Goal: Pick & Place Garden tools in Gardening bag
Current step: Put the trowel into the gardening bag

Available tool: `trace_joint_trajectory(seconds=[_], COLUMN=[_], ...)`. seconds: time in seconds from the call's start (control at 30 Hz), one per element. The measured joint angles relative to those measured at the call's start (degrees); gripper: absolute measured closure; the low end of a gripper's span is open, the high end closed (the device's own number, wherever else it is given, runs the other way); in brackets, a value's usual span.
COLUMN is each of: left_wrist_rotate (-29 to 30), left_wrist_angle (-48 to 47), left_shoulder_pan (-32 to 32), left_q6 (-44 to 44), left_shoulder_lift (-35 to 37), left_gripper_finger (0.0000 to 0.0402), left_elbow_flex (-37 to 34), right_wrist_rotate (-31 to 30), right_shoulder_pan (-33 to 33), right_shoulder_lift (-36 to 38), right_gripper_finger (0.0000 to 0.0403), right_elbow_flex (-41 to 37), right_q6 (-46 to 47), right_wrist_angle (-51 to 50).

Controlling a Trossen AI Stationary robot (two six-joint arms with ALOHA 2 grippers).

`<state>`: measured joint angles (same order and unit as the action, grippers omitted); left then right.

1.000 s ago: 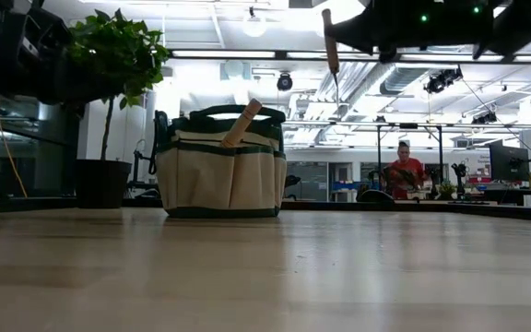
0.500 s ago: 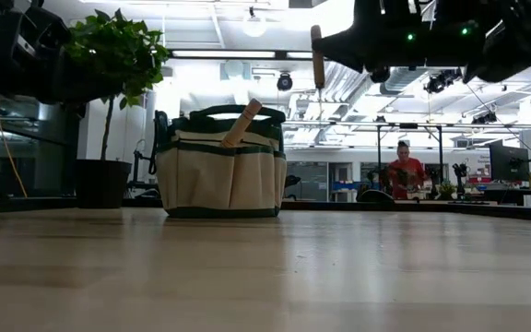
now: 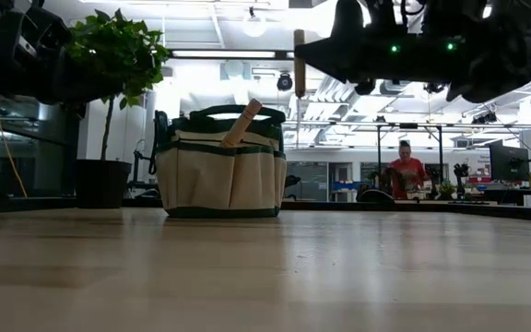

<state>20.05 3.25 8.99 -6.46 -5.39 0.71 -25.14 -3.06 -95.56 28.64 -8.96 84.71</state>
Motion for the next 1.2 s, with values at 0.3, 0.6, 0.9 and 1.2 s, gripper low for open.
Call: trace_joint_trajectory(seconds=[0.3, 0.6, 0.9, 1.2], left_wrist_rotate=[-0.01, 0.02, 0.02, 0.04], left_wrist_angle=[0.0, 0.0, 0.01, 0.0], left_shoulder_pan=[0.0, 0.0, 0.0, 0.0], left_q6=[0.0, 0.0, 0.0, -0.01], left_shoulder_lift=[0.0, 0.0, 0.0, 0.02], left_gripper_finger=[0.0398, 0.0398, 0.0398, 0.0398], left_elbow_flex=[0.0, 0.0, 0.0, 0.0], right_wrist_rotate=[0.2, 3.95, 4.72, 3.45], right_shoulder_pan=[-0.61, 2.94, 7.01, 7.73], right_shoulder_lift=[-3.43, -3.44, -3.42, -6.06], right_gripper_finger=[0.0356, 0.0356, 0.0356, 0.0356], right_elbow_flex=[3.6, 8.48, 12.21, 12.75], right_q6=[-0.18, -0.12, 1.01, 3.52], right_wrist_angle=[-0.81, -4.54, -8.18, -7.72])
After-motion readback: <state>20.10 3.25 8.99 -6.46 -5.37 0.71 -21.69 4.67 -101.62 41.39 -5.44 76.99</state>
